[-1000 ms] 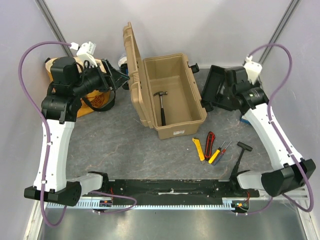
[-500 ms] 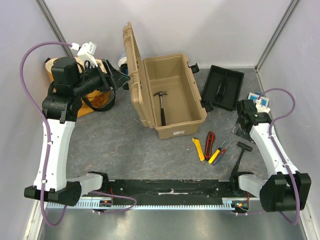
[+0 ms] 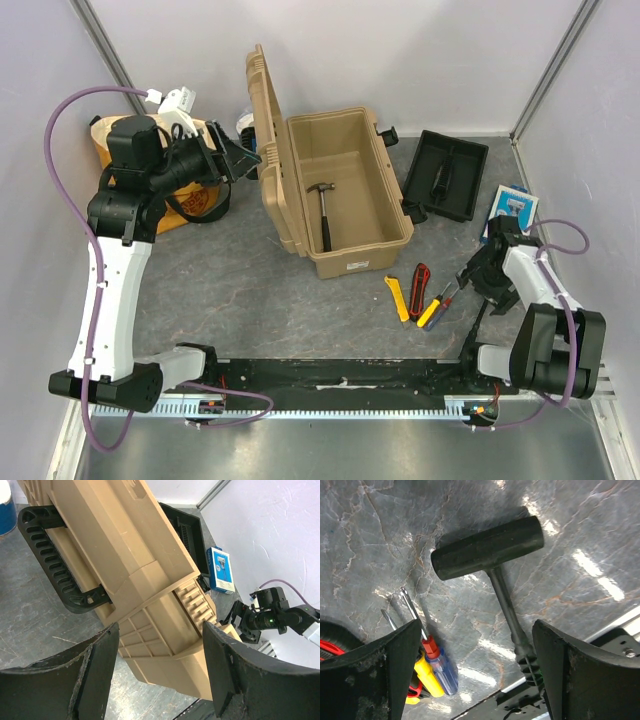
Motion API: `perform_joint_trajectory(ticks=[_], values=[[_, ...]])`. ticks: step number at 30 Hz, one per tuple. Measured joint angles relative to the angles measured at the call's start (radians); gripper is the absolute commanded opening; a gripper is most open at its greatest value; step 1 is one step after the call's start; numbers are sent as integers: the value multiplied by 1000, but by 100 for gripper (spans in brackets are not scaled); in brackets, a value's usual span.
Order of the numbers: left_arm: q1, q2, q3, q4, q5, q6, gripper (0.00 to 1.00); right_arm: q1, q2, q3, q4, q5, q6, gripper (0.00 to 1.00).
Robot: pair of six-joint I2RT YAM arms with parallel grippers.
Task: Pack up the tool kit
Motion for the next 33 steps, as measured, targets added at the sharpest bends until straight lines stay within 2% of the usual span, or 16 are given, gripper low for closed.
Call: perform_joint_trajectory(ticks=[5,7,10,14,20,24,33], values=[[-5,0,-1,0,0,5,73,-23,79,-77,89,-68,25,98],[-6,0,-1,0,0,9,74,-31,91,-83,95,-109,34,94],[-6,0,-1,0,0,11,74,-34,85,-93,114,-132,39,81],[-6,-2,-1,0,0,16,74,-34,84,-96,131,-150,41,57],[-6,-9,-1,0,0,18,74,-32,88,-90,147,-153,25,30],[-6,-13,-1,0,0,18,74,-29,95,-85,161,-155,9,0],[-6,-13,-1,0,0,18,74,-24,70,-79,166,-111,-1,0]])
